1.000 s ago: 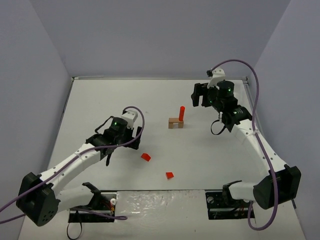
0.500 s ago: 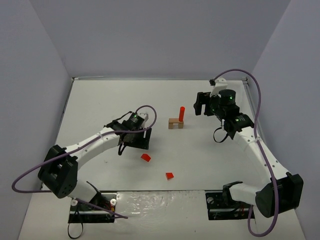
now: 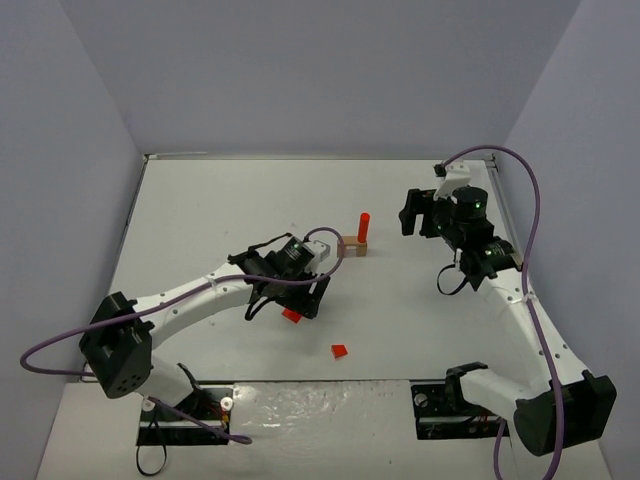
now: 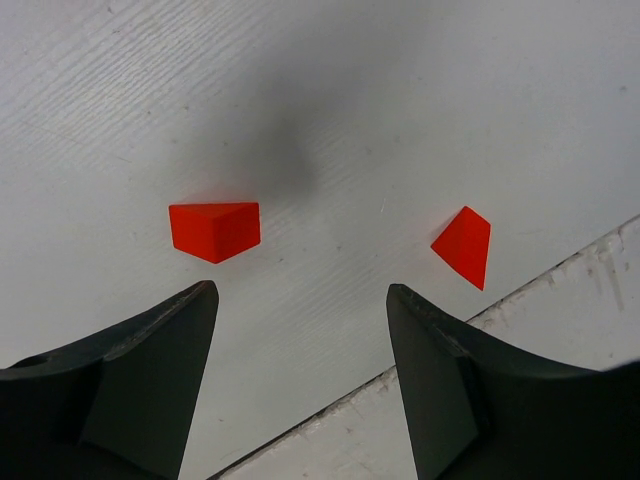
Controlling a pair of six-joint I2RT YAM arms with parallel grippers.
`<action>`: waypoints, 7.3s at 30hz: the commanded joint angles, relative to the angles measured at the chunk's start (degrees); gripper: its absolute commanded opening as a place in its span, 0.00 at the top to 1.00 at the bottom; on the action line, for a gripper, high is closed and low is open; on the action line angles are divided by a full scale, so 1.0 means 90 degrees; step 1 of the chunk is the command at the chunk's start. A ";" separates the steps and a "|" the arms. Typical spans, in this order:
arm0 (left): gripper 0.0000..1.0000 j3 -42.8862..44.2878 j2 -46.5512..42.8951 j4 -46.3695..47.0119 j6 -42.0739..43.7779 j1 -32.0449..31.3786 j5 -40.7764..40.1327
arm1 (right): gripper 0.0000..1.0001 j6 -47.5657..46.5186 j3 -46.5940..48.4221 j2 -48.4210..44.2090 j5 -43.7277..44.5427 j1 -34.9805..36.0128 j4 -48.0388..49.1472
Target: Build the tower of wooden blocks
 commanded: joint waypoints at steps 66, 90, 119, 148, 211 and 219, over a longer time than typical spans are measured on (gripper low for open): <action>0.42 0.0719 0.1100 0.0449 0.1622 0.1374 -0.0162 | 0.22 -0.0329 0.0099 -0.0307 -0.0501 -0.0111 -0.0106; 0.48 0.1426 0.2331 0.0113 0.4257 0.1586 0.0578 | 0.22 -0.0351 0.0215 -0.0396 -0.0814 -0.0111 -0.0245; 1.00 0.0685 -0.0999 0.1875 0.3820 0.1569 0.1120 | 0.23 0.1353 0.1973 0.0749 -0.3608 -0.0079 -0.0768; 1.00 0.0980 -0.1774 0.3066 0.4373 0.1226 0.1109 | 0.44 0.2611 0.3679 0.2791 -0.3991 0.2002 -0.0712; 0.32 -0.1246 -0.5111 0.0323 0.1235 0.3101 -0.1387 | 1.00 -0.3568 0.2327 0.5178 0.0749 0.5225 -0.0317; 0.32 -0.1203 -0.5163 0.0193 0.1345 0.3122 -0.1412 | 0.80 -0.3608 0.1868 0.5195 0.0974 0.5379 -0.0040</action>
